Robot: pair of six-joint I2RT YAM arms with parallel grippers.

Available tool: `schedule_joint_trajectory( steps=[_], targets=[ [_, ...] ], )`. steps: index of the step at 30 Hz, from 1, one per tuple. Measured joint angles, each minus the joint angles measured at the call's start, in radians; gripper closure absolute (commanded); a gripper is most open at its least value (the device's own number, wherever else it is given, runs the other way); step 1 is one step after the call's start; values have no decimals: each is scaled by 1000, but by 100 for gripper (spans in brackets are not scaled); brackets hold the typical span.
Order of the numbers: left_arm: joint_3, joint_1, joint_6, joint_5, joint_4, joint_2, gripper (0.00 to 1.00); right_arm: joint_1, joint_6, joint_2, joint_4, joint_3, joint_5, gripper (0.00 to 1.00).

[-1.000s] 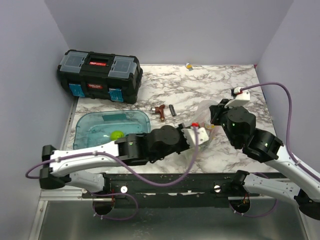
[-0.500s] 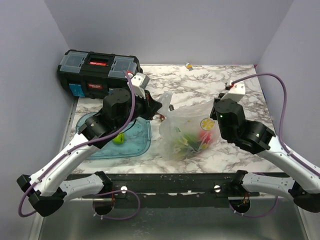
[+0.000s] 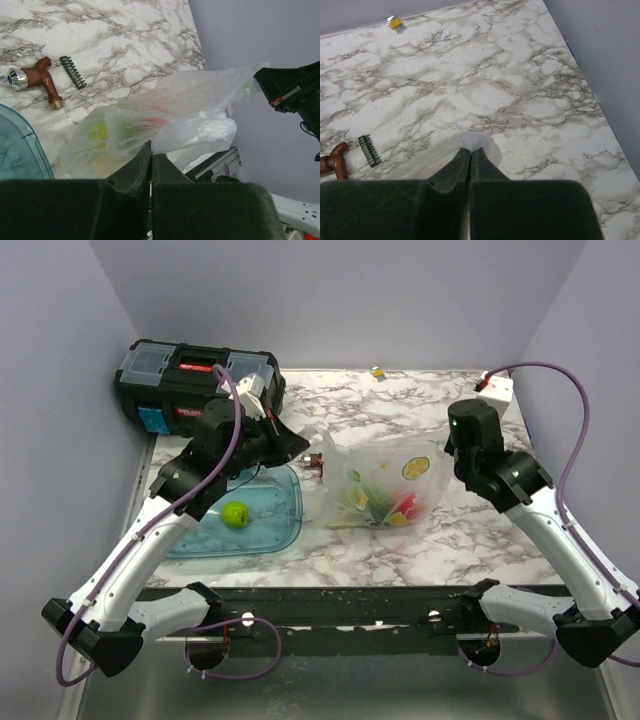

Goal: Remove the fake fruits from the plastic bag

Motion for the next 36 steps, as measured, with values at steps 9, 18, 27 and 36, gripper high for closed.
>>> schedule_joint_trajectory(
  steps=[9, 18, 27, 36],
  targets=[
    [476, 29, 40, 30, -53, 367, 100, -55, -56, 118, 5, 111, -105, 99],
    [1061, 17, 162, 100, -316, 715, 100, -58, 14, 247, -195, 450, -166, 99],
    [360, -131, 278, 164, -95, 298, 100, -60, 41, -103, -190, 153, -438, 99],
    [131, -89, 338, 112, -162, 287, 97, -61, 119, -233, -254, -5, -836, 99]
  ],
)
